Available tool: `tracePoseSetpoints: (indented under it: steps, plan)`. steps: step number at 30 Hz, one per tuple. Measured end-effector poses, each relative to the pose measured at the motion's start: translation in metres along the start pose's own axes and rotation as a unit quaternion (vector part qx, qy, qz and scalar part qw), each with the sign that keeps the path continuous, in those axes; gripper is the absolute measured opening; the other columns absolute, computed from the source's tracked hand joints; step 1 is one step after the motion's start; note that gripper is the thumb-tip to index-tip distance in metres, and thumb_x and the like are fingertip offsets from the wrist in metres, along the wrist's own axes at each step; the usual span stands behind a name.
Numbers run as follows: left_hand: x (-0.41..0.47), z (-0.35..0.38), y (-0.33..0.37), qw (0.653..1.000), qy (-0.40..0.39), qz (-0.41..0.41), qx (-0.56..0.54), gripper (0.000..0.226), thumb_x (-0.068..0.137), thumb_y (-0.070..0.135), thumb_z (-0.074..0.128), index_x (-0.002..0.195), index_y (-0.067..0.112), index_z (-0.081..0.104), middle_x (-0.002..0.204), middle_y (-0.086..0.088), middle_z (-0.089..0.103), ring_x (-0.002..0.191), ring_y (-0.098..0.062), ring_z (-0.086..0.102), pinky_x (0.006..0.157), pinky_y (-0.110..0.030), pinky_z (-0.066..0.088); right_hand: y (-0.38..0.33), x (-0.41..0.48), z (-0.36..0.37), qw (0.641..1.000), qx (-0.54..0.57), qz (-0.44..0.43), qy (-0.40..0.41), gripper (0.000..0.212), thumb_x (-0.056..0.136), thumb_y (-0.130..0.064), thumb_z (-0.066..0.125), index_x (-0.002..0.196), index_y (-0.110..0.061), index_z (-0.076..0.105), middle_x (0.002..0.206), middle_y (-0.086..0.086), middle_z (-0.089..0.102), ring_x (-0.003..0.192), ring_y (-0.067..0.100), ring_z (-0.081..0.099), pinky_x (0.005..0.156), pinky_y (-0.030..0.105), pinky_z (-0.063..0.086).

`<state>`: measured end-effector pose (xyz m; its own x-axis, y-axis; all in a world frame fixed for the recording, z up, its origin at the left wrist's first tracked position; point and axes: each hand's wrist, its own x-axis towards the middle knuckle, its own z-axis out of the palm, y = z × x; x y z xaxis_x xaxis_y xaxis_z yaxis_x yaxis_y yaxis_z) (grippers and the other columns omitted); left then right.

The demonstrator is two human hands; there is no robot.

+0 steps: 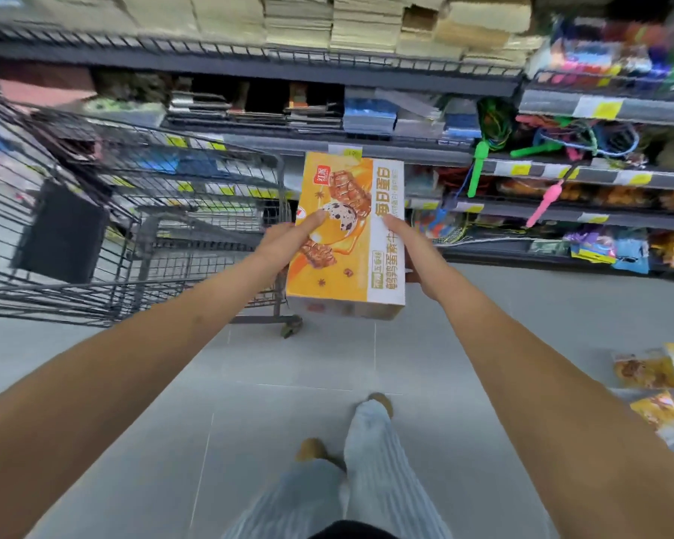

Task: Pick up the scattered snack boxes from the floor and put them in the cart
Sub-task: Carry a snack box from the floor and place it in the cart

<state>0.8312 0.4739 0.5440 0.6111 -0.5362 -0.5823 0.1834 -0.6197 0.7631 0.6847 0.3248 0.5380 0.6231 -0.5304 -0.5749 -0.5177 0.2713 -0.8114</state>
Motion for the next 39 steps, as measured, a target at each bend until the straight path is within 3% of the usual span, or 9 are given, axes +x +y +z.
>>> tracePoseSetpoints:
  steps: [5, 10, 13, 19, 23, 28, 31, 35, 39]
  plan:
    - [0.023, -0.081, 0.0, 0.997, 0.063, -0.026, -0.046, 0.089, 0.077, 0.073, 0.052, 0.142, 0.014, 0.041, 0.149, -0.007, 0.041, 0.134, -0.026, 0.041, 0.11, -0.042, 0.031, -0.054, 0.045, 0.069, 0.997, -0.04, -0.037, -0.05, 0.037, 0.094, -0.048, 0.05, 0.107, -0.018, 0.067, 0.091, -0.005, 0.073, 0.085, 0.011, 0.068, 0.077, 0.027, 0.046]
    - [0.056, -0.16, -0.01, 0.988, 0.12, -0.05, -0.084, 0.077, 0.084, 0.064, 0.051, 0.138, 0.01, 0.045, 0.14, -0.007, 0.049, 0.119, -0.025, 0.053, 0.103, -0.039, 0.039, -0.093, 0.101, 0.147, 0.988, -0.079, -0.042, -0.123, 0.039, 0.094, -0.051, 0.047, 0.098, -0.02, 0.069, 0.085, -0.007, 0.073, 0.075, 0.004, 0.067, 0.063, 0.02, 0.042]
    - [0.077, -0.202, -0.02, 0.982, 0.142, -0.084, -0.088, 0.079, 0.084, 0.065, 0.051, 0.14, 0.009, 0.043, 0.144, -0.01, 0.046, 0.129, -0.026, 0.045, 0.104, -0.039, 0.035, -0.104, 0.138, 0.19, 0.982, -0.092, -0.018, -0.165, 0.04, 0.092, -0.056, 0.049, 0.101, -0.022, 0.069, 0.085, -0.006, 0.074, 0.078, 0.011, 0.069, 0.073, 0.03, 0.053]
    - [0.116, -0.269, -0.065, 0.972, 0.163, -0.138, -0.096, 0.079, 0.072, 0.076, 0.055, 0.117, 0.01, 0.057, 0.117, -0.014, 0.061, 0.111, -0.03, 0.057, 0.105, -0.046, 0.04, -0.101, 0.201, 0.27, 0.969, -0.109, 0.046, -0.216, 0.044, 0.091, -0.054, 0.05, 0.111, -0.018, 0.064, 0.094, 0.004, 0.072, 0.083, 0.021, 0.067, 0.073, 0.033, 0.056]
    - [0.146, -0.312, -0.112, 0.968, 0.158, -0.165, -0.107, 0.097, 0.063, 0.081, 0.058, 0.128, 0.009, 0.053, 0.116, -0.014, 0.064, 0.106, -0.029, 0.06, 0.101, -0.043, 0.042, -0.085, 0.234, 0.324, 0.961, -0.113, 0.09, -0.237, 0.038, 0.091, -0.053, 0.051, 0.097, -0.018, 0.065, 0.067, -0.004, 0.069, 0.06, 0.013, 0.065, 0.06, 0.029, 0.052]
    - [0.187, -0.355, -0.164, 0.967, 0.122, -0.199, -0.098, 0.1, 0.066, 0.08, 0.058, 0.138, 0.013, 0.041, 0.127, -0.015, 0.059, 0.117, -0.031, 0.056, 0.109, -0.049, 0.036, -0.048, 0.266, 0.385, 0.962, -0.083, 0.124, -0.227, 0.035, 0.093, -0.048, 0.05, 0.1, -0.017, 0.064, 0.073, -0.004, 0.069, 0.075, 0.017, 0.064, 0.071, 0.033, 0.049]
    - [0.217, -0.374, -0.188, 0.962, 0.097, -0.235, -0.103, 0.122, 0.048, 0.087, 0.062, 0.142, 0.013, 0.037, 0.133, -0.024, 0.054, 0.119, -0.039, 0.055, 0.107, -0.053, 0.038, -0.028, 0.286, 0.418, 0.966, -0.053, 0.16, -0.196, 0.034, 0.094, -0.045, 0.052, 0.109, -0.015, 0.06, 0.082, -0.001, 0.066, 0.079, 0.018, 0.061, 0.072, 0.032, 0.047]
    - [0.263, -0.393, -0.221, 0.961, 0.068, -0.254, -0.081, 0.092, 0.08, 0.068, 0.055, 0.147, 0.01, 0.028, 0.096, -0.016, 0.06, 0.082, -0.026, 0.059, 0.08, -0.039, 0.049, 0.001, 0.322, 0.456, 0.968, -0.022, 0.188, -0.165, 0.025, 0.097, -0.038, 0.049, 0.105, -0.019, 0.063, 0.095, -0.001, 0.068, 0.086, 0.017, 0.062, 0.079, 0.033, 0.047]
    - [0.302, -0.397, -0.26, 0.955, 0.033, -0.285, -0.082, 0.119, 0.053, 0.083, 0.056, 0.148, 0.018, 0.026, 0.134, -0.025, 0.051, 0.123, -0.039, 0.052, 0.113, -0.049, 0.031, 0.026, 0.354, 0.483, 0.967, -0.032, 0.211, -0.14, 0.037, 0.094, -0.042, 0.049, 0.117, -0.017, 0.062, 0.114, 0.007, 0.069, 0.103, 0.026, 0.063, 0.096, 0.043, 0.047]
